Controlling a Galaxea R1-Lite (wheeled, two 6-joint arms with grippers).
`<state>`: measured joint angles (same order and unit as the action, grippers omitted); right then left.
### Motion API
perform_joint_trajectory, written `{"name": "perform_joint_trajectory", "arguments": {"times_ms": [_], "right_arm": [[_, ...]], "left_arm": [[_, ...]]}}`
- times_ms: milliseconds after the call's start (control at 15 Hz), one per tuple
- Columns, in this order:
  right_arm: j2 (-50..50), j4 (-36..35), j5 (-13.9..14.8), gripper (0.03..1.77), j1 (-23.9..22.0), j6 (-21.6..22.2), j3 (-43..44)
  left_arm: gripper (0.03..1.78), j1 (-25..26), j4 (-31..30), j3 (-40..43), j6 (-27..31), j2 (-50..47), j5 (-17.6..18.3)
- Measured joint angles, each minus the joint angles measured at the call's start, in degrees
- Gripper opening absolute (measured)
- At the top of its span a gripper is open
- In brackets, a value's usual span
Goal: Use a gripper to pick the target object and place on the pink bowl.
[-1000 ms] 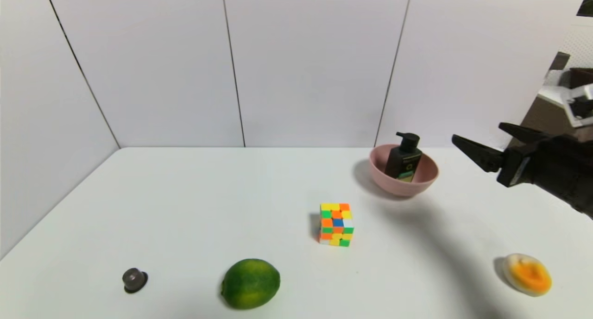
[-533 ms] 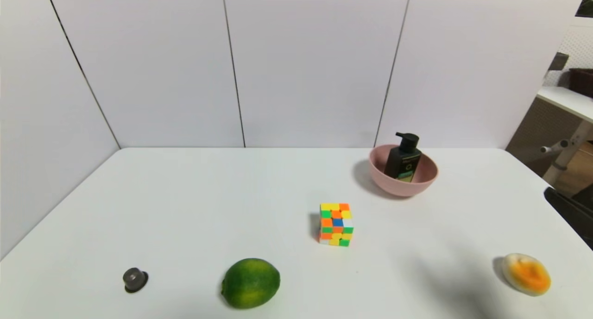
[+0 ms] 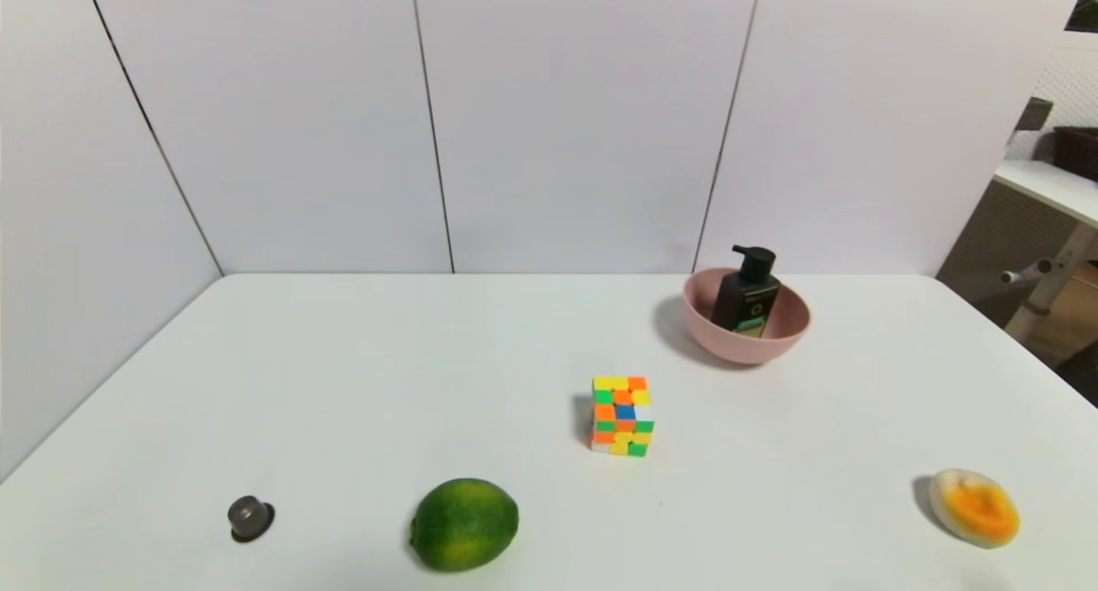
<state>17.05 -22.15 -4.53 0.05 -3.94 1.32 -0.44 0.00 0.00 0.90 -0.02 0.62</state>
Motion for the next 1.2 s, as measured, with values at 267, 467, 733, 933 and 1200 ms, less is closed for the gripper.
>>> {"name": "perform_joint_trajectory", "arguments": {"times_ms": [267,467,733,933,1200], "right_arm": [[-10.36,12.24,0.57,1.70,-0.16,-0.49,-1.22],[-15.24,16.73,1.93,1.70,-0.07,0.37,-1.27],[-17.01,20.07,4.63,1.70,-0.05,1.55,-1.29],[-17.19,20.00,4.61,1.70,-0.05,1.90,-1.32],[-17.19,20.00,4.74,1.70,-0.05,3.23,-1.32]], "left_arm": [[1.69,0.00,0.00,0.00,-0.05,0.00,0.00],[1.69,0.00,0.00,0.00,-0.05,0.00,0.00],[1.69,0.02,0.00,0.00,-0.02,0.00,-0.02],[1.69,0.00,0.00,0.00,0.00,0.00,0.00],[1.69,-0.02,0.00,0.00,-0.06,0.00,0.00]]}}
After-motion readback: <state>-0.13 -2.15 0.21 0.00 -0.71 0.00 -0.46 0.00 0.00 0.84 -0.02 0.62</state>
